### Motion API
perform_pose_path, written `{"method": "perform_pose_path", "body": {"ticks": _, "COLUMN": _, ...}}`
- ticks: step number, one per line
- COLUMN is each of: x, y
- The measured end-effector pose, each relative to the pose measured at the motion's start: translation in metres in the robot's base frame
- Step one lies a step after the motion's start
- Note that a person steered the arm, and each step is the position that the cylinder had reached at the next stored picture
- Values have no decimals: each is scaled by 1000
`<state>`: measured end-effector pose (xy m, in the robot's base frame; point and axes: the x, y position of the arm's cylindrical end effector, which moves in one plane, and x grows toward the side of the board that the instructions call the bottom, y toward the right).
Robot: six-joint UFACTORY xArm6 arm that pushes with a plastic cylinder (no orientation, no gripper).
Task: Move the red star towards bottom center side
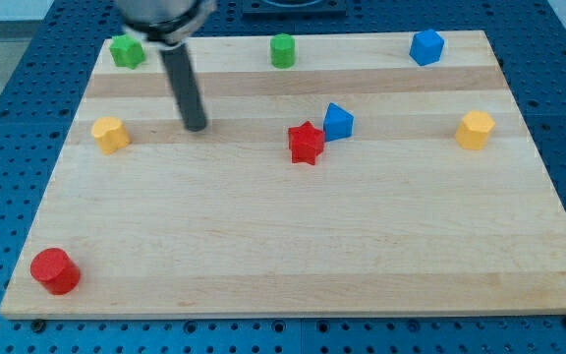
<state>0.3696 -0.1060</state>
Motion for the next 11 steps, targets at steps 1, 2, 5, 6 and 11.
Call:
{"method": "perform_pose_path", "body": {"ticks": 1, "x": 1, "y": 72}}
{"method": "perform_pose_path", "body": {"ticks": 2, "x": 20, "y": 122}}
{"method": "perform_pose_path", "body": {"ticks": 5, "x": 106, "y": 131}}
{"method": "perform_pose_path", "body": {"ticks": 6, "x": 106, "y": 143}}
{"method": "perform_pose_path", "body": {"ticks": 11, "x": 139, "y": 199}}
